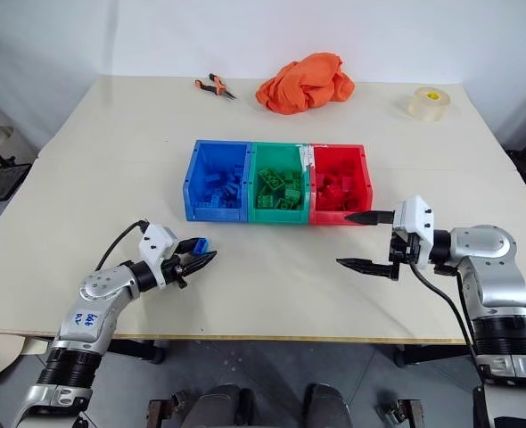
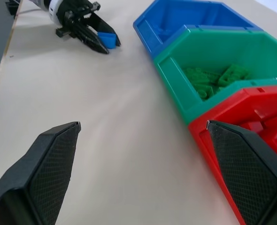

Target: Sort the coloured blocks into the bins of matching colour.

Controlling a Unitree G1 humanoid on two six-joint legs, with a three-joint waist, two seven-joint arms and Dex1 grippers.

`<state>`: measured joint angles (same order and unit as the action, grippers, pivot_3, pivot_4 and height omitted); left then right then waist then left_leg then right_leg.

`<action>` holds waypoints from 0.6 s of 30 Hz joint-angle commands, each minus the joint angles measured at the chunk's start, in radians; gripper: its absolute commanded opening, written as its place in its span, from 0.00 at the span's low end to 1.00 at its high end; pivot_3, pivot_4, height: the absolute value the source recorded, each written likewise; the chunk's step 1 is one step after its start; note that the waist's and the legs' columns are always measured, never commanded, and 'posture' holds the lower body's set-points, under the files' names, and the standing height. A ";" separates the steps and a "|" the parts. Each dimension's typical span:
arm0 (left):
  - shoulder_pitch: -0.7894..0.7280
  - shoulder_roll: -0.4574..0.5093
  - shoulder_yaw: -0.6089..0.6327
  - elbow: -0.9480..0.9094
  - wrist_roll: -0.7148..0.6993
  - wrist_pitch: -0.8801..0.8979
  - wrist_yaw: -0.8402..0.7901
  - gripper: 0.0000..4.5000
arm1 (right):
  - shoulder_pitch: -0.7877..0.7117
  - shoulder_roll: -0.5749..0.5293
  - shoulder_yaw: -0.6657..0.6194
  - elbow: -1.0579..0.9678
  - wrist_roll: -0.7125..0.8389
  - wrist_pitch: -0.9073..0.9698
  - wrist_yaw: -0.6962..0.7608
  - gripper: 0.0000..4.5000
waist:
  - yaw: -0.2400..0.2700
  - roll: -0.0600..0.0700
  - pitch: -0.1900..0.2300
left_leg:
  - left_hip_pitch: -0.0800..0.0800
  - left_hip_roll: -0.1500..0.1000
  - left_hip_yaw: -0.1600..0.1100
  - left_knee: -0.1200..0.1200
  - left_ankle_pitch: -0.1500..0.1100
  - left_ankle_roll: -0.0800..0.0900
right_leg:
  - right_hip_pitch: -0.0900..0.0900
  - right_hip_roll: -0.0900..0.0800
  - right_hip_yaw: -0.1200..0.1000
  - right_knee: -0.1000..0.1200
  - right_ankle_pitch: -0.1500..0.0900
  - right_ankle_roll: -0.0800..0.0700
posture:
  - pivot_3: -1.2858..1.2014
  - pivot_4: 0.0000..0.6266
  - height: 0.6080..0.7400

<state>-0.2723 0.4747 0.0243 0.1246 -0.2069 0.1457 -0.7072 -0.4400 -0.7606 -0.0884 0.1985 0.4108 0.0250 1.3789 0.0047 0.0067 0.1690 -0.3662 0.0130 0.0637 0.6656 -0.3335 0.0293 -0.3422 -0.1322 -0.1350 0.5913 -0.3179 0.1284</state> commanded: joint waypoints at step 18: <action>-0.568 -0.073 -0.011 0.399 0.093 -0.197 0.079 0.44 | 0.060 -0.009 -0.055 -0.068 0.020 -0.008 -0.062 1.00 | 0.020 -0.002 0.000 | -0.001 -0.002 0.001 0.001 0.001 0.001 | 0.000 0.001 -0.001 0.000 0.001 0.002 | 0.52 0.24 1.00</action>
<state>-0.8307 0.4071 0.0190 0.4976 -0.1256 -0.0045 -0.6256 -0.3799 -0.7630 -0.1141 0.1591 0.4118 0.0241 1.3262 0.0252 0.0050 0.1690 -0.3671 0.0110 0.0649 0.6661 -0.3328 0.0306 -0.3427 -0.1310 -0.1356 0.5912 -0.3168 0.1306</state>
